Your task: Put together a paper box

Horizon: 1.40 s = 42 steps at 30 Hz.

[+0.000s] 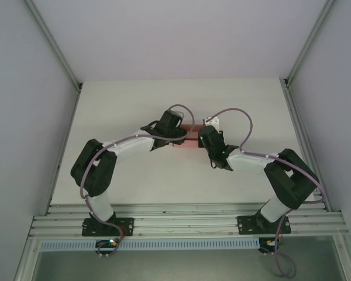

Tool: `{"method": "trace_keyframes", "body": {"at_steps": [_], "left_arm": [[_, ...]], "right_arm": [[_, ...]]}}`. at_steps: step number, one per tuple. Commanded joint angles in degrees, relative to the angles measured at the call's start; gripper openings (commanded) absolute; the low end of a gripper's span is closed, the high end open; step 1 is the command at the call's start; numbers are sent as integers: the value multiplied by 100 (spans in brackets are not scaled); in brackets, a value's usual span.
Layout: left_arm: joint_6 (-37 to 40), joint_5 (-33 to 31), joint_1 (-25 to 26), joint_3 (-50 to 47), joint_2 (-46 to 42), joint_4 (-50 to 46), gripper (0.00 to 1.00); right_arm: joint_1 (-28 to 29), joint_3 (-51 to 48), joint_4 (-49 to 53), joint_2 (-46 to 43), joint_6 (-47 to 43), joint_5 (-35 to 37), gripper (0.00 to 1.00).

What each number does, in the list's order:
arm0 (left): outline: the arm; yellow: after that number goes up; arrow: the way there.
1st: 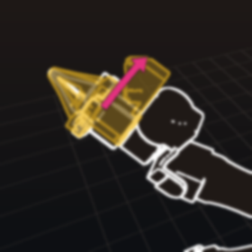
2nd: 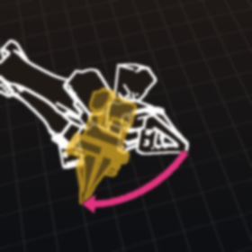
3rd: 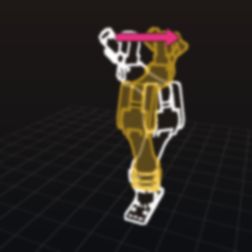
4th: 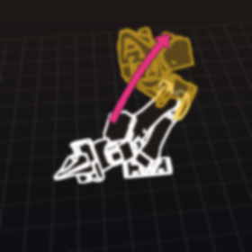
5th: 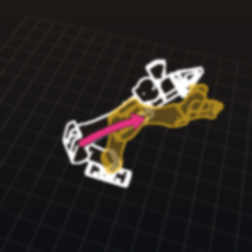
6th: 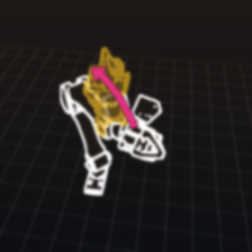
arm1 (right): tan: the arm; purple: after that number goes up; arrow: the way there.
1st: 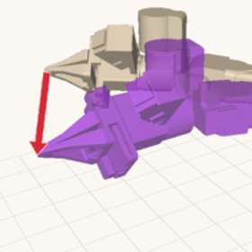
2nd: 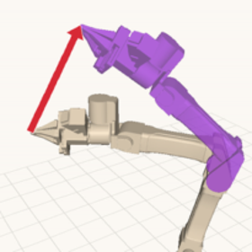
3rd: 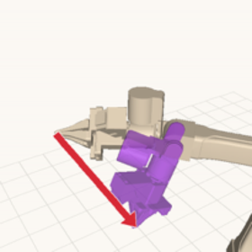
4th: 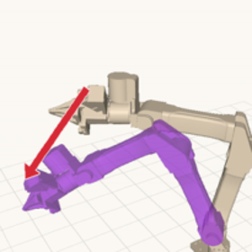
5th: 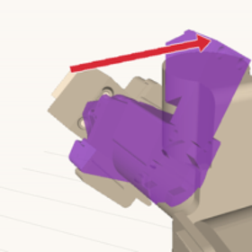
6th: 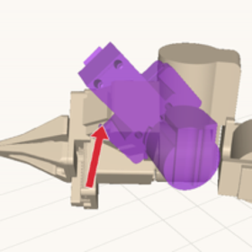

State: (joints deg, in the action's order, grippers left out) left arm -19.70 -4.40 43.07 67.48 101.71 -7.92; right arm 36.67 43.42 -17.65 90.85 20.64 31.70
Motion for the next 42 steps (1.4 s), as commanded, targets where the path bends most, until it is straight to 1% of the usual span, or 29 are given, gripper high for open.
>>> {"method": "trace_keyframes", "body": {"at_steps": [1, 5, 10, 12, 15, 17, 20, 23, 27, 30, 31, 37, 39, 41, 42], "left_arm": [[-57, 244, 89, -90, -398, -65, 52], [-149, 93, 122, -148, -618, -263, 66], [-157, -3, 176, -210, -1018, -643, 84], [-150, -31, 229, -252, -1207, -747, 94], [-262, -58, 272, -310, -1470, -867, 100], [-406, 39, 265, -356, -1653, -888, 100], [-713, 99, 240, -350, -1904, -970, 100], [-1138, 186, 101, -346, -2021, -1063, 100], [-1659, 720, -358, -382, -1853, -1215, 100], [-1850, 881, -599, -466, -1691, -1273, 100], [-1877, 965, -631, -502, -1646, -1229, 100], [-1976, 1335, -645, -578, -1288, -963, 100], [-2028, 1430, -643, -635, -1162, -931, 100], [-2089, 1673, -651, -746, -1034, -772, 98], [-2127, 1803, -636, -804, -978, -685, 96]], "right_arm": [[77, -274, 61, -139, 50, 296, 0], [272, -640, -234, -180, 255, 289, 0], [384, -771, -49, -257, 379, 361, 0], [396, -857, -11, -376, 407, 346, 0], [412, -936, 118, -584, 448, 206, 1], [445, -1006, 167, -697, 480, 83, 2], [485, -1127, 131, -779, 478, 81, 2], [522, -1228, -19, -790, 398, 56, 4], [603, -1275, -121, -803, 335, 103, 7], [648, -1216, 52, -904, 357, 144, 10], [673, -1205, 104, -943, 366, 148, 13], [781, -1299, 392, -1058, 562, 191, 15], [798, -1357, 439, -1252, 601, 196, 15], [822, -1403, 473, -1287, 657, 188, 16], [842, -1444, 480, -1289, 688, 179, 16]]}}
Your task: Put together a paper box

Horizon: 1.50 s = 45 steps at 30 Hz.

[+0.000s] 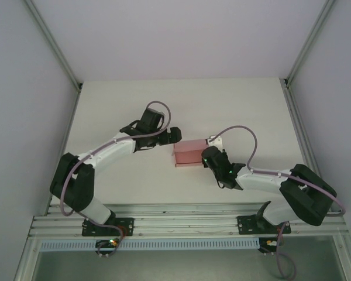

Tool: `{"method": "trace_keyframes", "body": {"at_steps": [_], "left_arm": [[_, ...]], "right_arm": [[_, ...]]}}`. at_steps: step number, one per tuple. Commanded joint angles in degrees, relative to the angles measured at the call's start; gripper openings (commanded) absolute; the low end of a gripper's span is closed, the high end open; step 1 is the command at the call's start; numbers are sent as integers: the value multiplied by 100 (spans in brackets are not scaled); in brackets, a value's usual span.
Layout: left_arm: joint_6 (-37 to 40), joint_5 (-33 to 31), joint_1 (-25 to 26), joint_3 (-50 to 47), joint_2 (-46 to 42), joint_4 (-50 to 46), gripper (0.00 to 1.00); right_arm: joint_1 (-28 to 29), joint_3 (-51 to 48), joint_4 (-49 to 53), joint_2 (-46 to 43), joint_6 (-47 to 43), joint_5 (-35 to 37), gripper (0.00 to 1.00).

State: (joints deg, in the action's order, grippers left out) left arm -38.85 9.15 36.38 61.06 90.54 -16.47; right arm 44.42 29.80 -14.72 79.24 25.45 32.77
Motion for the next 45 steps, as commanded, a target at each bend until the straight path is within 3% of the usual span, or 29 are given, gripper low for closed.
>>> {"method": "trace_keyframes", "body": {"at_steps": [1, 9, 12, 20, 24, 32, 38, 45], "left_arm": [[-245, 598, 34, -248, 212, 290, 92], [-288, 1001, 89, -405, 799, 600, 75], [-282, 1032, 96, -471, 849, 688, 69], [-349, 1093, 95, -661, 1013, 1048, 57], [-303, 1124, 65, -670, 1090, 1125, 46], [-263, 1303, -203, -983, 1139, 1698, 31], [-354, 1699, -471, -1406, 1115, 2552, 25], [-572, 2234, -689, -1863, 1145, 3603, 24]], "right_arm": [[91, -122, 213, -133, 263, 56, 18], [224, -204, 894, -331, 538, 10, 24], [225, -199, 1420, -581, 677, -175, 35], [217, -190, 2981, -1346, 916, -477, 48], [27, -69, 3202, -1617, 632, -802, 65], [-1045, 582, 3098, -1577, -76, -2617, 99], [-1866, 1168, 3298, -1098, 203, -4278, 100], [-2597, 1539, 3094, -233, 383, -5544, 100]]}}
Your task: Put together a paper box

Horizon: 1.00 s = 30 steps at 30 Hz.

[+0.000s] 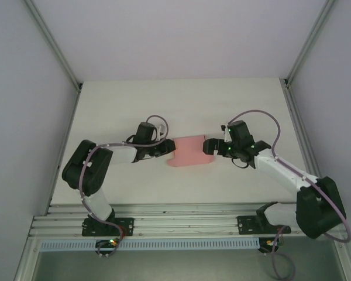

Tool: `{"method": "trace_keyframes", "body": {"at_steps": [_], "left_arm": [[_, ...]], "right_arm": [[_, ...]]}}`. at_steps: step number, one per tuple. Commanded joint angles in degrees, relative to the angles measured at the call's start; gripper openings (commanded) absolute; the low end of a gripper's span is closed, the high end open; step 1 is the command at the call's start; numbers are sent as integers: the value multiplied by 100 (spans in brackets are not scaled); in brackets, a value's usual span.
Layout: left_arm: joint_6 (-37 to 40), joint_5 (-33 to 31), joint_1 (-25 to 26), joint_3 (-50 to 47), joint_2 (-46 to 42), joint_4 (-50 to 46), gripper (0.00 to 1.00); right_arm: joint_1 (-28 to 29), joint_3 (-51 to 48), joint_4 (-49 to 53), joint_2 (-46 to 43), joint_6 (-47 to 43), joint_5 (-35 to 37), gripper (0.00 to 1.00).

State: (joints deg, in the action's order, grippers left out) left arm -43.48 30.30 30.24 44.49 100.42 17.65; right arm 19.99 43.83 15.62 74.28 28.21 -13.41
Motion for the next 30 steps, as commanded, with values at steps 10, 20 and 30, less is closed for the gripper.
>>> {"method": "trace_keyframes", "body": {"at_steps": [10, 20, 30], "left_arm": [[-400, 401, -336, -769, 191, 1358, 22], [-859, 696, -554, -1109, 466, 2656, 21], [-869, 725, -554, -1121, 537, 2827, 22]], "right_arm": [[-436, 757, -177, 1961, 35, -2190, 92], [-434, 829, -1036, 2530, 421, -3112, 85], [-434, 813, -1992, 2710, 966, -3556, 59]]}}
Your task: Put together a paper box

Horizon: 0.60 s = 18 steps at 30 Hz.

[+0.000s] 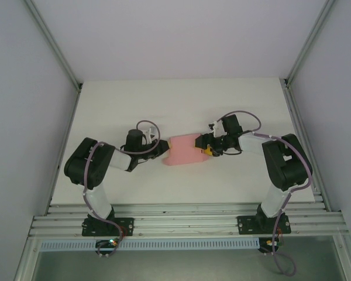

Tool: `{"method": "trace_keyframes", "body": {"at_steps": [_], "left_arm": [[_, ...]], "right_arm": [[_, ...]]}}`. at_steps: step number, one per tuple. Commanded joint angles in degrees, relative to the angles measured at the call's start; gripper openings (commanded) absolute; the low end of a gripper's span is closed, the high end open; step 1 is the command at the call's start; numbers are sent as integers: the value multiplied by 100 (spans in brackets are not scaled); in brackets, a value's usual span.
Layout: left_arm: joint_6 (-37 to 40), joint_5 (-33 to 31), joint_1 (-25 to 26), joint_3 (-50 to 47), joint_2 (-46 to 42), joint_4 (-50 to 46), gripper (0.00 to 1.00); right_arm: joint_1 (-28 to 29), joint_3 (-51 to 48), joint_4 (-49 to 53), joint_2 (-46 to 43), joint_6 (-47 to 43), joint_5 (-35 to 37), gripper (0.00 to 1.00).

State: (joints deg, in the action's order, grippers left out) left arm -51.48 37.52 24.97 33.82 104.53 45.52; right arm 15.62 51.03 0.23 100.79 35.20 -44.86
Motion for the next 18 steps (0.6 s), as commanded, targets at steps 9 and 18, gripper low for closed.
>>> {"method": "trace_keyframes", "body": {"at_steps": [9, 18], "left_arm": [[148, 3, -33, 232, -146, -134, 32], [2158, -912, 102, 993, -1727, -2559, 100]], "right_arm": [[-2, -10, -638, -226, 508, -498, 43], [-33, 159, 323, -719, 584, -129, 40]]}}
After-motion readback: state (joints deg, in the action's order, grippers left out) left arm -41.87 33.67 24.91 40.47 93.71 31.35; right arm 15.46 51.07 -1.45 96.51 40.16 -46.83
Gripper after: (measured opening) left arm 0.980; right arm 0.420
